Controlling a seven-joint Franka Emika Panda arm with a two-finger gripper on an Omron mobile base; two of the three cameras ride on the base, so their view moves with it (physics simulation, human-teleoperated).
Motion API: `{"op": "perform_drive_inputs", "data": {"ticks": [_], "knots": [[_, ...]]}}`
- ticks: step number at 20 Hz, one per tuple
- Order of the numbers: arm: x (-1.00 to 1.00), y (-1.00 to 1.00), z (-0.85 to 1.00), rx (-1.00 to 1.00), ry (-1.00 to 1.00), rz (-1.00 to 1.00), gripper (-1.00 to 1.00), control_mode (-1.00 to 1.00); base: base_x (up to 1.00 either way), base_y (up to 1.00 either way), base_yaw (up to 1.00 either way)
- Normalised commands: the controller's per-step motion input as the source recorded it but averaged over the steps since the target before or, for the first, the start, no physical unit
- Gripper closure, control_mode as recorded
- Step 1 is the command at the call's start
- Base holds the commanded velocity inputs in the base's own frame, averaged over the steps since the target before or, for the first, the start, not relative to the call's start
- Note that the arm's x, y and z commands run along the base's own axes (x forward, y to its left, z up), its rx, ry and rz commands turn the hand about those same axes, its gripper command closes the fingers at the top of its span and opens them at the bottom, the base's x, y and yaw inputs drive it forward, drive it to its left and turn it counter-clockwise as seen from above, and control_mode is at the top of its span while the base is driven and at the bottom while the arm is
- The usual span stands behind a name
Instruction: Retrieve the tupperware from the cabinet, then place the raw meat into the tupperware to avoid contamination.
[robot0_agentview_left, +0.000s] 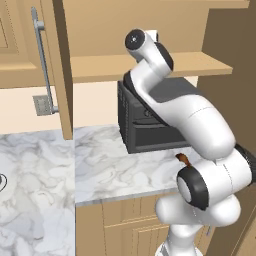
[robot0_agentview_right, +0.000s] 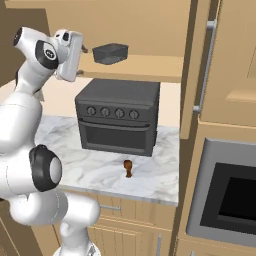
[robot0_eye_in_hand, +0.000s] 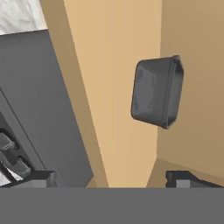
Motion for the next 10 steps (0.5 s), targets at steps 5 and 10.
{"op": "perform_drive_inputs", "data": {"ticks": [5,10], "knots": [[0.28,0.0,0.12,0.0,0.0,0.0,-1.0,-1.0,0.0,0.0,0.0],[0.24,0.0,0.05,0.0,0.0,0.0,-1.0,-1.0,0.0,0.0,0.0]]}}
